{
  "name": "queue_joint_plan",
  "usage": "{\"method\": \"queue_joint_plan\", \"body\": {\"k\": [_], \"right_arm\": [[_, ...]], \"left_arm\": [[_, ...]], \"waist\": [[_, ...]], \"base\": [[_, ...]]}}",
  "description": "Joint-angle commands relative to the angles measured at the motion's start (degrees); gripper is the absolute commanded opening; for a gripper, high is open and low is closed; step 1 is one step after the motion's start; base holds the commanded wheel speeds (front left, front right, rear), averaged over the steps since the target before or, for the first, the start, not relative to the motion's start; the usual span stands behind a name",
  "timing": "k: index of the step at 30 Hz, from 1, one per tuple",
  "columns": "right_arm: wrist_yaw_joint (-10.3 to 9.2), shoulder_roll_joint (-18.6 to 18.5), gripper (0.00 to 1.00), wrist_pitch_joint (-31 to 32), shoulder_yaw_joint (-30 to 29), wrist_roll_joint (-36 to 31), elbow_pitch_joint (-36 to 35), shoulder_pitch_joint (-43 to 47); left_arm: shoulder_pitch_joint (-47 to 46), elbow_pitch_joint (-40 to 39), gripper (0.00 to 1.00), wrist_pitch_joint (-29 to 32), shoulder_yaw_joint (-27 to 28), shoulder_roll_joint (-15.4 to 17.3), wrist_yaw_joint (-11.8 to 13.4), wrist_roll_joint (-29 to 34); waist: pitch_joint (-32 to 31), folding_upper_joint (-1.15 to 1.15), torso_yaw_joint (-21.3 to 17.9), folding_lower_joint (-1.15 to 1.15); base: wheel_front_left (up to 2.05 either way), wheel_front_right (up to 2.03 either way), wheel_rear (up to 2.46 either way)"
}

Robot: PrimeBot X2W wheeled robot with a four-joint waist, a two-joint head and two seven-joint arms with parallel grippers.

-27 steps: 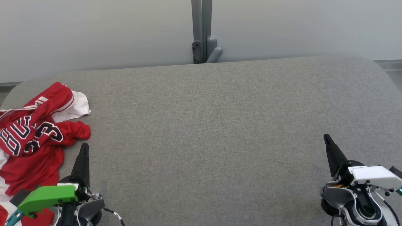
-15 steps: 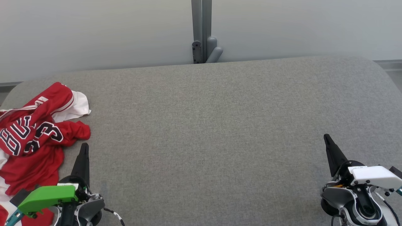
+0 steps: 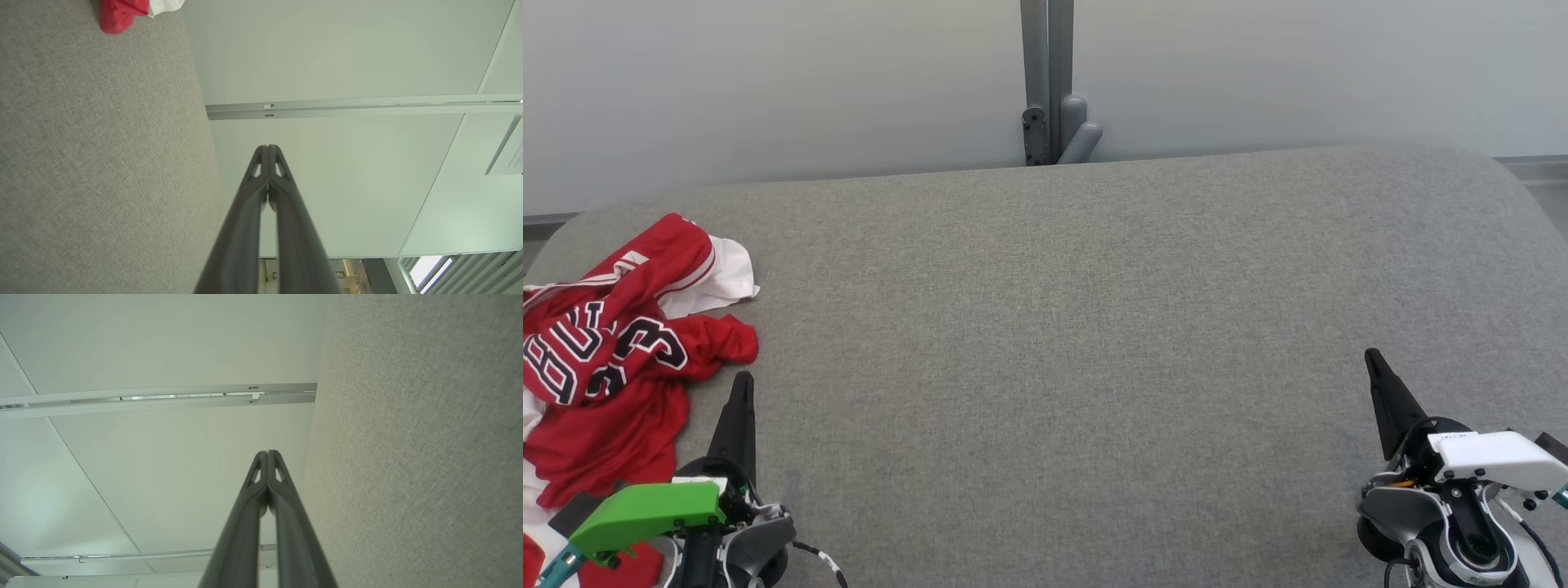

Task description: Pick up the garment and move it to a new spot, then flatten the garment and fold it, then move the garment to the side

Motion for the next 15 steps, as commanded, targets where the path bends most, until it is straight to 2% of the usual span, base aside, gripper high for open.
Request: {"method": "queue_joint_plan", "body": {"k": [1,15], "right_arm": [[0.02,-0.3,0.00,0.0,-0.1,0.3,0.1,-0.5],[0.02,-0.3,0.00,0.0,-0.1,0.3,0.1,-0.5]], "left_arm": [[-0.9,-0.2,0.00,0.1,0.2,0.2,0.0,0.1],[-0.9,-0.2,0.00,0.1,0.2,0.2,0.0,0.1]], "waist": [[0.0,0.24,0.0,0.00],[0.0,0.24,0.0,0.00]], "base": [[0.00,0.00,0.00],[0.00,0.00,0.00]]}}
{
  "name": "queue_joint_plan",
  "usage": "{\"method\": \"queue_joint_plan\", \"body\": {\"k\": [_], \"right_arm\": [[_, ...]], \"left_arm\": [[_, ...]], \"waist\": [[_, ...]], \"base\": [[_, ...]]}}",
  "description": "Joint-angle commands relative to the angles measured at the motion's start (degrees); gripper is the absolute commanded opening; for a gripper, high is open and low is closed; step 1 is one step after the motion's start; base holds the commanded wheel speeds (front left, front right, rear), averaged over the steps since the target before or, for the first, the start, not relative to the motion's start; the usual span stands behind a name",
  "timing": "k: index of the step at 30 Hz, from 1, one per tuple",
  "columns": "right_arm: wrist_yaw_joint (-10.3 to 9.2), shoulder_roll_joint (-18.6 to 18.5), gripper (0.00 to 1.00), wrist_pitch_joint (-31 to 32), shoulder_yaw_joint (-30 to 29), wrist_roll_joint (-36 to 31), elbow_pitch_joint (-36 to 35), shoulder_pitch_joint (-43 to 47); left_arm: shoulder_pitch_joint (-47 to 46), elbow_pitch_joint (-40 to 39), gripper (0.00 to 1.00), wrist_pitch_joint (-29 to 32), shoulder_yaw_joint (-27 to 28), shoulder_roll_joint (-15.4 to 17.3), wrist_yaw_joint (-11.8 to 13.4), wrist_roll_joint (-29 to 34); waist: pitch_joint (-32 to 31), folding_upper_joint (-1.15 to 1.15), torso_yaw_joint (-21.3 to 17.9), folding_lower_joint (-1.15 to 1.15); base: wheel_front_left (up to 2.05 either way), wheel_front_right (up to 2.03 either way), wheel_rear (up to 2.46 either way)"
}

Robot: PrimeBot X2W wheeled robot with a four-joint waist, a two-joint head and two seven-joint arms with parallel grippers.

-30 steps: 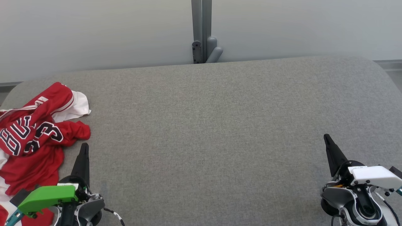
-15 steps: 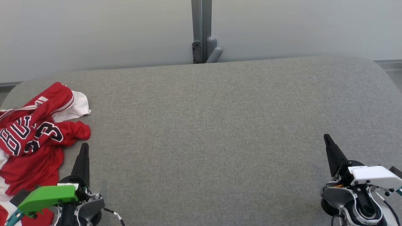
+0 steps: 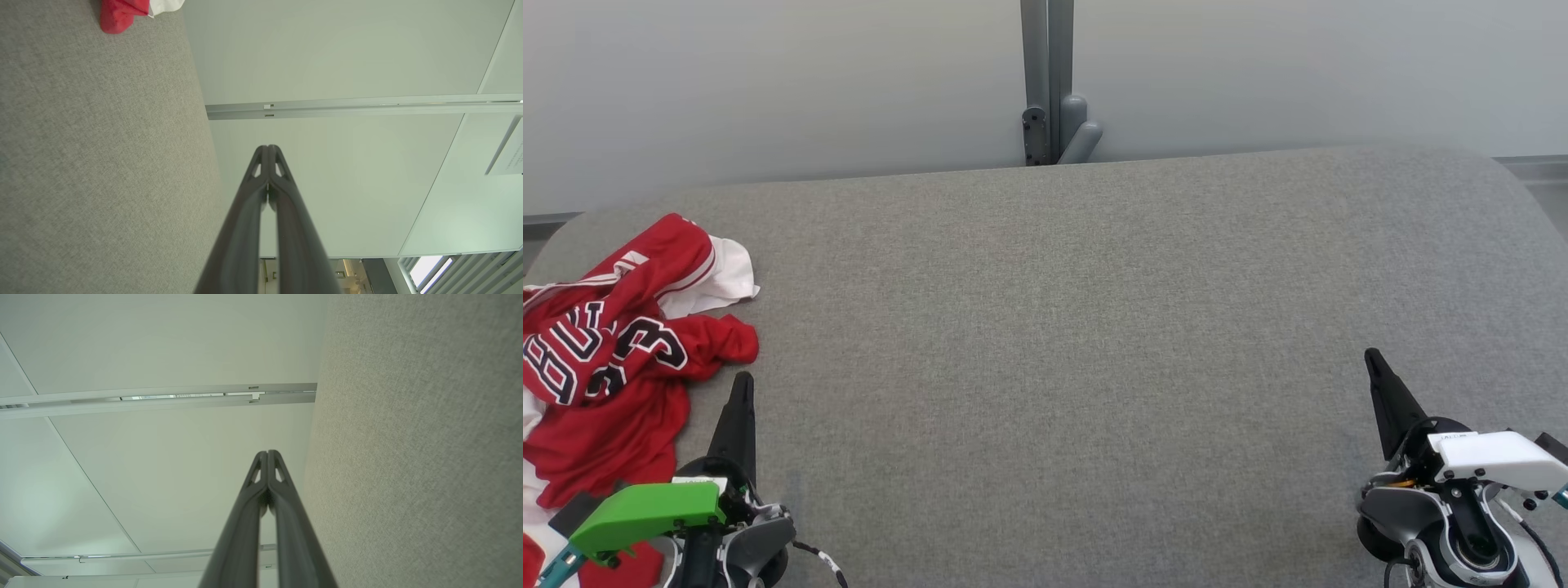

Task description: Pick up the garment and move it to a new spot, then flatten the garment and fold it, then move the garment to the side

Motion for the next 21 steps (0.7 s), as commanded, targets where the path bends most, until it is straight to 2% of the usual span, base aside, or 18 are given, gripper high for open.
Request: {"method": "queue_joint_plan", "body": {"k": [1,21], "right_arm": [[0.02,-0.3,0.00,0.0,-0.1,0.3,0.1,-0.5],[0.02,-0.3,0.00,0.0,-0.1,0.3,0.1,-0.5]], "left_arm": [[-0.9,-0.2,0.00,0.1,0.2,0.2,0.0,0.1],[-0.9,-0.2,0.00,0.1,0.2,0.2,0.0,0.1]], "waist": [[0.0,0.24,0.0,0.00],[0.0,0.24,0.0,0.00]], "base": [[0.00,0.00,0.00],[0.00,0.00,0.00]]}}
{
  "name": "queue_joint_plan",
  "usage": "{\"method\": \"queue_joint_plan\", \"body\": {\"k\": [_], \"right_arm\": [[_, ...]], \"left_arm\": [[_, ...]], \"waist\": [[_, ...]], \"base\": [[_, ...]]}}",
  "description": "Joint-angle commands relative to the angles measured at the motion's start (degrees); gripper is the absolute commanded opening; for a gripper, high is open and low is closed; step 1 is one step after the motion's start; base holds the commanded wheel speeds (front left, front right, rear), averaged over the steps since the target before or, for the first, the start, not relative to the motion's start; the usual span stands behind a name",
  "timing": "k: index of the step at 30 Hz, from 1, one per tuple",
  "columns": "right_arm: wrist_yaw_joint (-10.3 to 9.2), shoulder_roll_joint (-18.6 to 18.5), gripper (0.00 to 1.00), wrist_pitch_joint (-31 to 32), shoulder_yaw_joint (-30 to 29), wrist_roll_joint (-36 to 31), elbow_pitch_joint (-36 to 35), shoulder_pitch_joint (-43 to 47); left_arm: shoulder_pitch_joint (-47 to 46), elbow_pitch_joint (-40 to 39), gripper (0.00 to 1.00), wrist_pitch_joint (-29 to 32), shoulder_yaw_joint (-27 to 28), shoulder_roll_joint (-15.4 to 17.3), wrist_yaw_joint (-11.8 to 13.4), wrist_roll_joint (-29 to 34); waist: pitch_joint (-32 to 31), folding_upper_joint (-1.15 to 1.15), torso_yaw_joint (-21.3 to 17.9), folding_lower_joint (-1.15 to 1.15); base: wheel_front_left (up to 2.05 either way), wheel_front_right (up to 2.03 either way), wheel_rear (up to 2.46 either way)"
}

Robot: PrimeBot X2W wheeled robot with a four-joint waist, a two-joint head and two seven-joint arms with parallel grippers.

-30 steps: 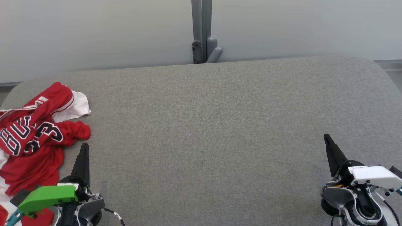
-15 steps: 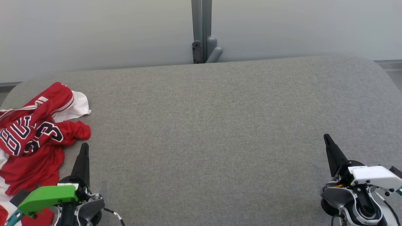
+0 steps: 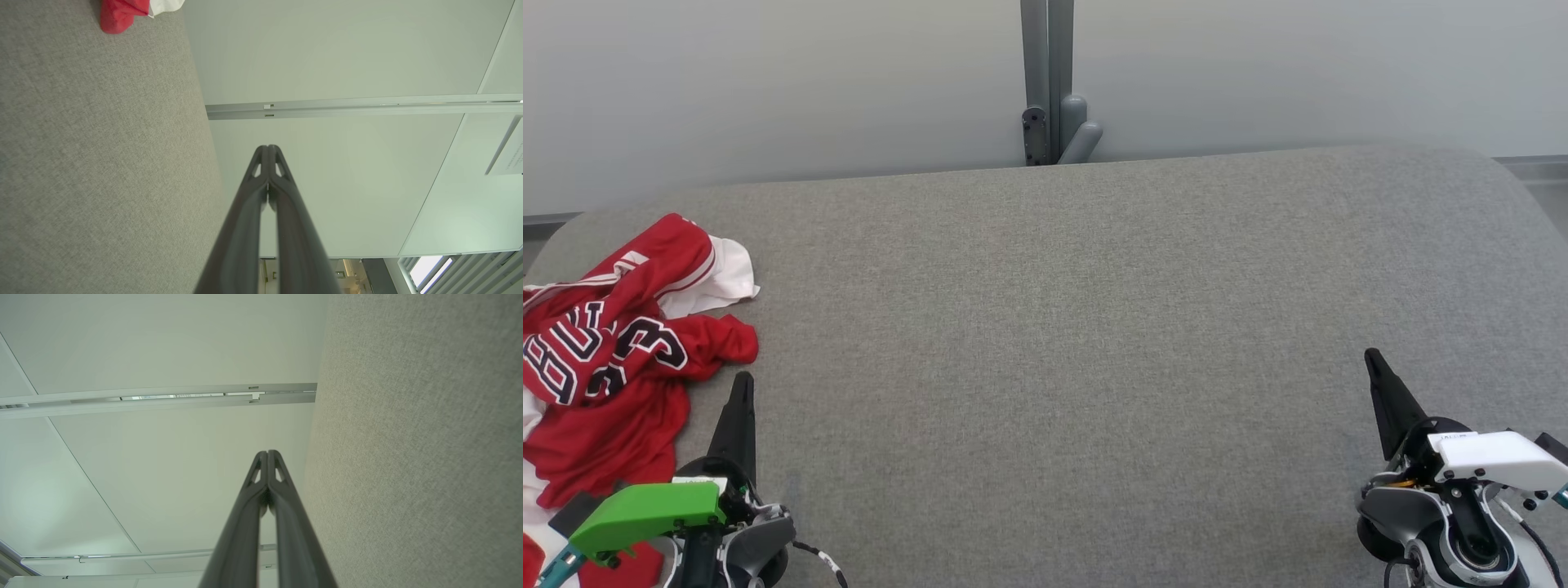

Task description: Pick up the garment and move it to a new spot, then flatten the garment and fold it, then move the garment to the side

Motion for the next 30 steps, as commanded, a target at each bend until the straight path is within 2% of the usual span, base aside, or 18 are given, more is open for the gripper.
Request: {"method": "queue_joint_plan", "body": {"k": [1,30], "right_arm": [[0.02,-0.3,0.00,0.0,-0.1,0.3,0.1,-0.5],[0.02,-0.3,0.00,0.0,-0.1,0.3,0.1,-0.5]], "left_arm": [[-0.9,-0.2,0.00,0.1,0.2,0.2,0.0,0.1],[-0.9,-0.2,0.00,0.1,0.2,0.2,0.0,0.1]], "waist": [[0.0,0.24,0.0,0.00],[0.0,0.24,0.0,0.00]], "base": [[0.00,0.00,0.00],[0.00,0.00,0.00]]}}
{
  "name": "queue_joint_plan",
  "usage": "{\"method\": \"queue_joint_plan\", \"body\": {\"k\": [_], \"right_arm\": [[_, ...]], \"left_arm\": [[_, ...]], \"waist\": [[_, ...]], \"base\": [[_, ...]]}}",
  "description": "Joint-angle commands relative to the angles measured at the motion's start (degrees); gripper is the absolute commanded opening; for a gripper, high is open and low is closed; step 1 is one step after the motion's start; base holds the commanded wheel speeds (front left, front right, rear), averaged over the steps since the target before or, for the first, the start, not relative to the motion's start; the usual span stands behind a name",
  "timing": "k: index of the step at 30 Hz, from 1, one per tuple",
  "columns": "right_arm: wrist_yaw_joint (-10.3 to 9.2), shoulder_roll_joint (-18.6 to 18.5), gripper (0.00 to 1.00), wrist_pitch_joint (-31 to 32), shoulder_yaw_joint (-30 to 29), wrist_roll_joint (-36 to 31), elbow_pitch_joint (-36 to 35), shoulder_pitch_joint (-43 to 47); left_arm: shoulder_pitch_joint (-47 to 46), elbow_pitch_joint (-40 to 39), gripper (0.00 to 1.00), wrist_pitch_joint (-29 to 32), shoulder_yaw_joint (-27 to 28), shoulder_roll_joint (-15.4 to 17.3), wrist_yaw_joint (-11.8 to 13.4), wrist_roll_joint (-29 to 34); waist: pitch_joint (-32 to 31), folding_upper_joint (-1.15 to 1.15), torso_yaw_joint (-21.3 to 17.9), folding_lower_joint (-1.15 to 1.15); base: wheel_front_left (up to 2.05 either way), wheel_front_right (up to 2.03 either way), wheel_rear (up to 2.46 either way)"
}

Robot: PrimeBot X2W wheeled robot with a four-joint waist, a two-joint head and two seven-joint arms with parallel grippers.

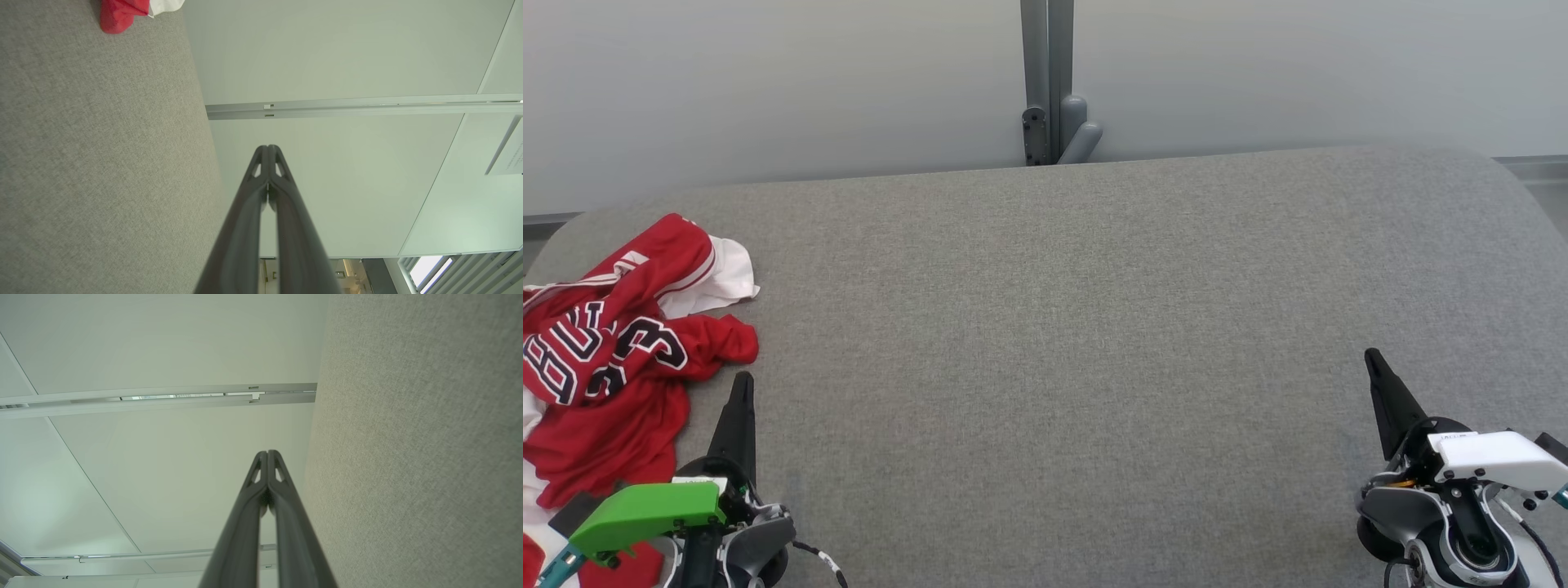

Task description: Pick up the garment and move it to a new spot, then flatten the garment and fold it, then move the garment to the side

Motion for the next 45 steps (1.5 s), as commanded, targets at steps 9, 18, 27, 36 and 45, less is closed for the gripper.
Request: {"method": "queue_joint_plan", "body": {"k": [9,18,27,36,45], "right_arm": [[0.02,-0.3,0.00,0.0,-0.1,0.3,0.1,-0.5],[0.02,-0.3,0.00,0.0,-0.1,0.3,0.1,-0.5],[0.02,-0.3,0.00,0.0,-0.1,0.3,0.1,-0.5],[0.02,-0.3,0.00,0.0,-0.1,0.3,0.1,-0.5],[-0.01,0.2,1.00,0.0,0.1,0.0,0.6,0.5]], "left_arm": [[-0.9,-0.2,0.00,0.1,0.2,0.2,0.0,0.1],[-0.9,-0.2,0.00,0.1,0.2,0.2,0.0,0.1],[-0.9,-0.2,0.00,0.1,0.2,0.2,0.0,0.1],[-0.9,-0.2,0.00,0.1,0.2,0.2,0.0,0.1],[0.5,0.7,1.00,0.0,-0.2,-0.2,0.0,0.0]], "waist": [[0.0,0.24,0.0,0.00],[0.0,0.24,0.0,0.00],[0.0,0.24,0.0,0.00],[0.0,0.24,0.0,0.00],[0.0,0.00,0.0,0.00]], "base": [[0.00,0.00,0.00],[0.00,0.00,0.00],[0.00,0.00,0.00],[0.00,0.00,0.00],[0.00,0.00,0.00]]}}
